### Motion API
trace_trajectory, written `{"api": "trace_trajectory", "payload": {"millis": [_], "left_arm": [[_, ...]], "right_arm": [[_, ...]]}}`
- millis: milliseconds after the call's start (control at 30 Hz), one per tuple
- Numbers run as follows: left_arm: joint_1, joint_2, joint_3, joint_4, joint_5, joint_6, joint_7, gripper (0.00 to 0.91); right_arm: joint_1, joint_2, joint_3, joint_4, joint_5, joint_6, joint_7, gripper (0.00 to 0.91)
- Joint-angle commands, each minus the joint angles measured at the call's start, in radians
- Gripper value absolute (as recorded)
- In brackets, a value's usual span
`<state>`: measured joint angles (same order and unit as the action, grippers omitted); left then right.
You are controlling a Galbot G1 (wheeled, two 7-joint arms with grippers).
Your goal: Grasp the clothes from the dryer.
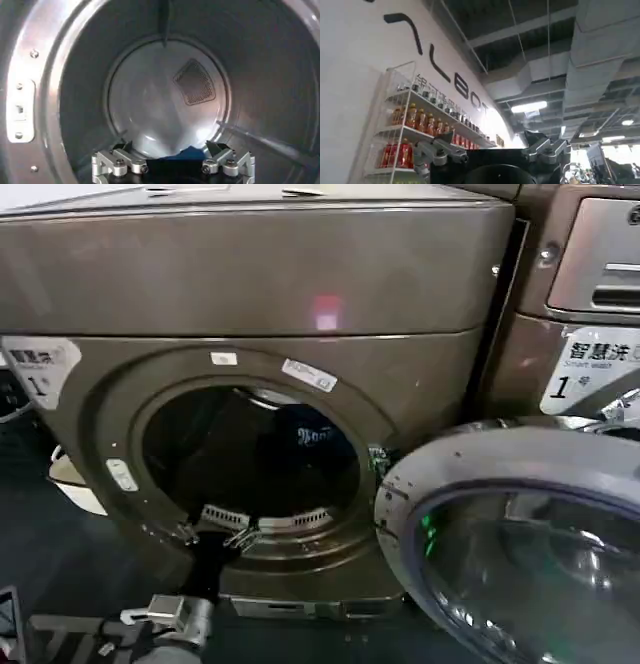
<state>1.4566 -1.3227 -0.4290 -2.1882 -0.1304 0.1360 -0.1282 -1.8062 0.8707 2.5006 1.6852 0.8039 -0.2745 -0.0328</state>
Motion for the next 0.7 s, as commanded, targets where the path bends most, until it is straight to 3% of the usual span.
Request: {"api": "trace_trajectory", "payload": {"millis": [33,700], "left_arm": [[0.0,0.002,0.002,-0.002,0.0,0.001,0.0,0.907],[-0.017,0.001,0.006,0.008,0.0,0.0,0.004,0.907]], "right_arm": [[-0.001,0.002,0.001,0.002,0.001,0.0,-0.001,0.907],[0.0,0.006,0.009,-0.004,0.0,0.001,-0.003,0.907]]}}
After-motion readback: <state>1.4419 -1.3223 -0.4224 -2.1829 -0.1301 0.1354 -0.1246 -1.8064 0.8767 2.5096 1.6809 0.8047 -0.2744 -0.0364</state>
